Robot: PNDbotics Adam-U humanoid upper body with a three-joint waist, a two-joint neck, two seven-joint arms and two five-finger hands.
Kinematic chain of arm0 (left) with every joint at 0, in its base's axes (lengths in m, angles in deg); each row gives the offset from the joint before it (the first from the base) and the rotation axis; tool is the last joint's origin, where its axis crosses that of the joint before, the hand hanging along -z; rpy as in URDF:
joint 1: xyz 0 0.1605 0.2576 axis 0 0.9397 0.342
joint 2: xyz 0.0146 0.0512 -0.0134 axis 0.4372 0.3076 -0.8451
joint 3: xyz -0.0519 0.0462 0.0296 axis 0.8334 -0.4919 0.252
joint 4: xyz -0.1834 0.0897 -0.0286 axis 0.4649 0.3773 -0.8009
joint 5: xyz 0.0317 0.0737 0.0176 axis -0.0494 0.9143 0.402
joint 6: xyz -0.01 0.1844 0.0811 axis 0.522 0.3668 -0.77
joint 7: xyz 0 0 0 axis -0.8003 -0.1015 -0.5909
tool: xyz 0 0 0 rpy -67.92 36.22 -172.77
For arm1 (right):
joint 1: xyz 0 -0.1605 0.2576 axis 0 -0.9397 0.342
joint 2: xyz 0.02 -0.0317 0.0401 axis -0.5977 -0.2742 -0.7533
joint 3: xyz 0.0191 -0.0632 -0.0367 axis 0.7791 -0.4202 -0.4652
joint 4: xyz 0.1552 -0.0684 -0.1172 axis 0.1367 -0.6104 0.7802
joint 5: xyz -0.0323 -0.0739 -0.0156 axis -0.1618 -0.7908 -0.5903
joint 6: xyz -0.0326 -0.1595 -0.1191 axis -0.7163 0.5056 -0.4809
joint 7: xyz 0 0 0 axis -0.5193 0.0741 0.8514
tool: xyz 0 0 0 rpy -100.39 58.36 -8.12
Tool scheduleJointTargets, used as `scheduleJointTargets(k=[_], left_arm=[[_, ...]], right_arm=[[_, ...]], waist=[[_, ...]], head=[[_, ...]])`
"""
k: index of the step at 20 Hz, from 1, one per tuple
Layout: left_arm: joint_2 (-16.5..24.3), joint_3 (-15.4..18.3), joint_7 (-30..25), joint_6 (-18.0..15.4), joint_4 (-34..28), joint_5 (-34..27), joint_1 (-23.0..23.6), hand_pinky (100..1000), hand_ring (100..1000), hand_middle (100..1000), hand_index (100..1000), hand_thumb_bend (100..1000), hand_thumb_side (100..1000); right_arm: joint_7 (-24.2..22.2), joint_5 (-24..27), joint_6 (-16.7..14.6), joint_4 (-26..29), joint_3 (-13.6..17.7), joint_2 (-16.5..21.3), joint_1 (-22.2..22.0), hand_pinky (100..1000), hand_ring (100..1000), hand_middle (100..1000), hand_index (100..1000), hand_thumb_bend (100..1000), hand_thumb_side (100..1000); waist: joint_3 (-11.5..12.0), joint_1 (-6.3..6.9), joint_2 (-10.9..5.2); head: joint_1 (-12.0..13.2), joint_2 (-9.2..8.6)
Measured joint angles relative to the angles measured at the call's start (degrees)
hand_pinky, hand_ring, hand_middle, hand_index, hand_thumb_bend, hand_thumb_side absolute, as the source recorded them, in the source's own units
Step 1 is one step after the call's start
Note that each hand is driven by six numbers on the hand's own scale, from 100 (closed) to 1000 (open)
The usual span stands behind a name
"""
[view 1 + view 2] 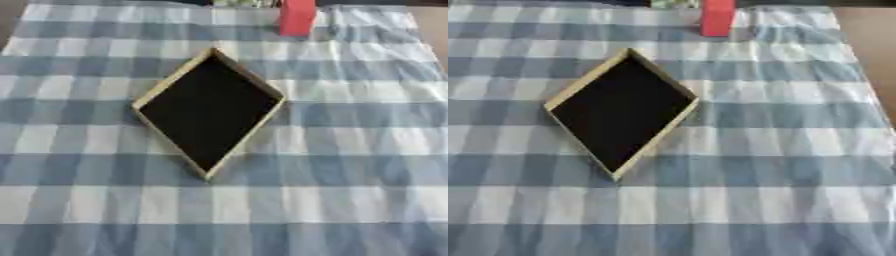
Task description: Pick up objects on the table and place them in the box.
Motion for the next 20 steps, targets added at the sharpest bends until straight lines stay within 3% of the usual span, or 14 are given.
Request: scheduleJointTargets(k=[3, 6, 9, 12, 16, 20], left_arm=[[0.0, 0.0, 0.02, 0.02, 0.0, 0.0, 0.01, 679, 709, 590, 621, 100, 752], [0.0, 0.0, 0.02, 0.02, 0.0, 0.0, 0.05, 679, 709, 590, 622, 100, 750], [0.05, 0.0, 0.02, 0.02, 0.0, 0.0, 0.26, 679, 709, 590, 621, 100, 751], [0.06, -0.02, -0.05, 0.08, 0.0, -0.01, 0.59, 679, 709, 591, 621, 100, 751], [0.11, -0.04, -0.23, 0.19, 0.0, -0.03, 1.08, 679, 709, 591, 622, 100, 749], [0.37, -0.16, -0.44, 0.28, 0.0, -0.1, 1.53, 679, 710, 591, 622, 100, 750]], right_arm=[[-0.08, -0.21, 0.11, 0.0, -0.01, 0.44, -0.02, 652, 702, 666, 837, 100, 766], [0.14, -0.97, 0.8, 0.0, -0.14, 3.51, -0.09, 676, 722, 688, 839, 100, 761], [0.42, -3.3, 3.43, 0.0, -0.93, 9.39, -0.39, 707, 746, 716, 846, 100, 770], [0.2, -6.04, 8.19, -0.75, -2.01, 16.62, -0.42, 730, 766, 746, 852, 100, 785], [-1.36, -8.01, 12.14, -7.73, -3.44, 26.27, 3.06, 771, 796, 776, 861, 100, 805], [-4.58, -9.07, 11.6, -20.06, -5.86, 34.85, 8.42, 816, 831, 806, 867, 100, 829]], waist=[[0.01, -0.01, -0.02], [0.0, -0.04, -0.18], [-0.05, -0.13, -0.8], [-0.16, -0.38, -1.39], [-0.04, -0.36, -2.13], [0.02, -0.39, -2.74]], head=[[-0.02, -0.32], [-0.05, -0.35], [-0.19, -0.31], [-0.39, -0.09], [-0.6, 0.37], [-0.89, 1.02]])
